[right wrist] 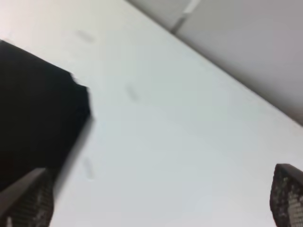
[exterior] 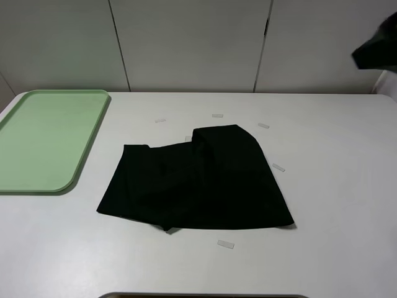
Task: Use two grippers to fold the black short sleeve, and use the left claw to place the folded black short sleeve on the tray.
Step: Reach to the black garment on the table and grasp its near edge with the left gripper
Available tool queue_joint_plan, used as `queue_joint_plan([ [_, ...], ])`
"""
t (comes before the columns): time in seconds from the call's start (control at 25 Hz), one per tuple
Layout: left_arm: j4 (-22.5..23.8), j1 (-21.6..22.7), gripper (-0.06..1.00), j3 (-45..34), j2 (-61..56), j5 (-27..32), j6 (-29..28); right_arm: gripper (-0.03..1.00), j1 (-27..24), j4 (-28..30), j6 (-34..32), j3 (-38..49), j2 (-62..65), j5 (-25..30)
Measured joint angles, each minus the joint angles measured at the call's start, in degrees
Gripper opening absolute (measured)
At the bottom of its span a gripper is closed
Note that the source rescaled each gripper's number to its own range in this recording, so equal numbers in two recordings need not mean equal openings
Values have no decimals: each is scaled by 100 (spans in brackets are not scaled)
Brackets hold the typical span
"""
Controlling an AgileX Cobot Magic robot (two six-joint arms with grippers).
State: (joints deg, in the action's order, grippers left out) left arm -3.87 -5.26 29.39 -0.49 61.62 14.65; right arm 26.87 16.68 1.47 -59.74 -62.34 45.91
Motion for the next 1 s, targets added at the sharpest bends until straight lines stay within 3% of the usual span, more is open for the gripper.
queue_joint_plan([
  [0.16,-1,0,100,0,0,0,0,100,0,233,0,34,1386,871],
  [0.28,-1,0,100,0,0,0,0,100,0,208,0,158,2014,1050],
  [0.36,-1,0,100,0,0,0,0,100,0,71,-106,487,3135,1193],
  [0.64,-1,0,100,0,0,0,0,100,0,-7,-459,1143,4819,1475],
  [1.0,-1,0,100,0,0,0,0,100,0,-764,-816,2180,6198,1356],
])
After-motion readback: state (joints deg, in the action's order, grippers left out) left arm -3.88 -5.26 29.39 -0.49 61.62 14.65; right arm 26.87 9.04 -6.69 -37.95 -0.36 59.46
